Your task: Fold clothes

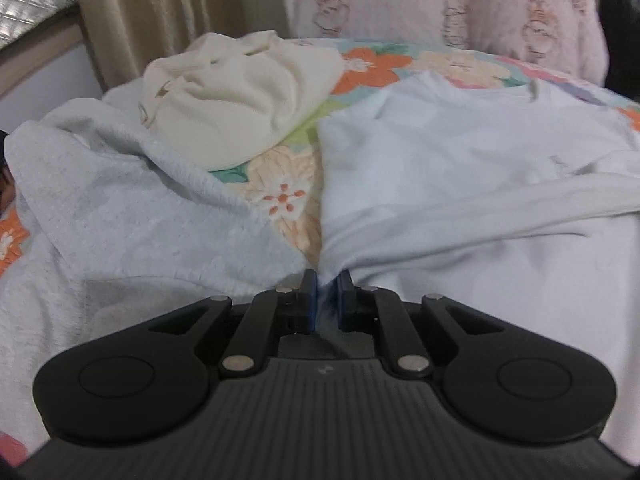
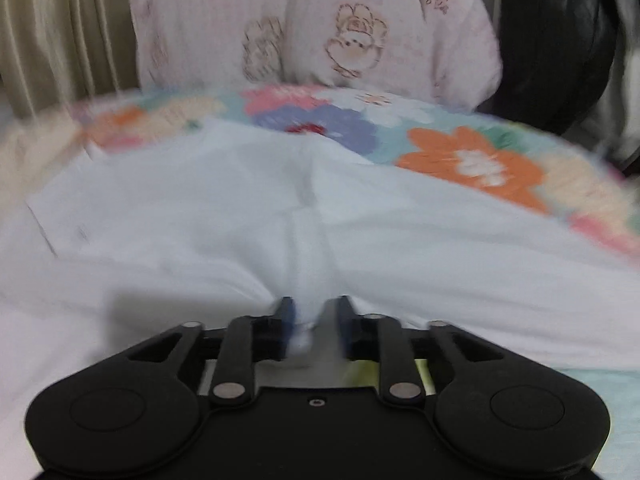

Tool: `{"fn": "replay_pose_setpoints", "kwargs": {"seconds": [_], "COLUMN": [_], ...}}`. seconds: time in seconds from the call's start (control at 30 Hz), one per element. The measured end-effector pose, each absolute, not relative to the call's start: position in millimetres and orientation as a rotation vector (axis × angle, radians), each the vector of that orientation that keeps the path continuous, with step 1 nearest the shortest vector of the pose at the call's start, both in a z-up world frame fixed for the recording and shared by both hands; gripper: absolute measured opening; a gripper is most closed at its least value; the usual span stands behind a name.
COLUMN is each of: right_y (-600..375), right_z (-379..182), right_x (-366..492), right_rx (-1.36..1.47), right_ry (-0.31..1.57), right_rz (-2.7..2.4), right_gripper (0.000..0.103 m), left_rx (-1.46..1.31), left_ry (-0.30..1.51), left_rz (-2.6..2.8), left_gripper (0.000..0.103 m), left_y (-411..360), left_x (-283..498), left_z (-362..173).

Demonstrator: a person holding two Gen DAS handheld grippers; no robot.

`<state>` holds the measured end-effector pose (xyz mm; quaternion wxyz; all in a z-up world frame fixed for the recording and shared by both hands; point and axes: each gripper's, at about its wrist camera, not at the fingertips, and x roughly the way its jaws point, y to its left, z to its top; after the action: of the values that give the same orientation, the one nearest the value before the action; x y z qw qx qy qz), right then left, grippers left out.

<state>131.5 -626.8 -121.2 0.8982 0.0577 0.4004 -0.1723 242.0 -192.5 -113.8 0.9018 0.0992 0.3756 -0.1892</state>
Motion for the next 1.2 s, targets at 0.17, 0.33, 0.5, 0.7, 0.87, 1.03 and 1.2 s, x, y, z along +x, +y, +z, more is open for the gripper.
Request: {"fn": "replay_pose_setpoints", "kwargs": {"seconds": [0.17,0.33,0.5,0.7,0.87,1.03,1.2], "right_y": [-630.3,-652.1,-668.1,-653.8,-640.1,-603.4,-563.1], "right_z": [-82.4,-76.5,-92.1,-100.4,-112.2,-127.7,-119.6], "right_x": [133.1,167.6,202.8,235.1,253.2,246.2,207.0], "right_rx": [0.114,0.328,0.672,0.707,0.641,0.373,0.126], "right_ry": [0.732,0.767,0.915,1.077,1.086,0.982,0.726], "right_rz": [-0.299,-0.211,-0.182,-0.360,-0.414,-0.444,-0.369], "right_gripper": [0.054,0.058,0.058,0.058,0.068,0.019,0.007], "left_rx": [-0.049,-0.019,-0.043,-0.094,0.021,0.223,0.211], "left_ry": [0.774,0.802,0.891,0.992,1.042,0.941,0.768], "left_rz": [-0.504,-0.484,-0.486,-0.409,-0.398,-0.427,-0.433], "left_gripper": [0.036,0.036,0.047,0.049,0.060,0.006,0.005], "left_y": [-156.6,-189.9,-243.2,-268.9,-282.4,-293.5,-286.6], "left_x": [250.4,300.1,361.1,398.9,405.1,390.0,370.2], "left_z": [-71.1,-74.5,-95.8,-120.3,-142.3,-131.4,-104.4]}}
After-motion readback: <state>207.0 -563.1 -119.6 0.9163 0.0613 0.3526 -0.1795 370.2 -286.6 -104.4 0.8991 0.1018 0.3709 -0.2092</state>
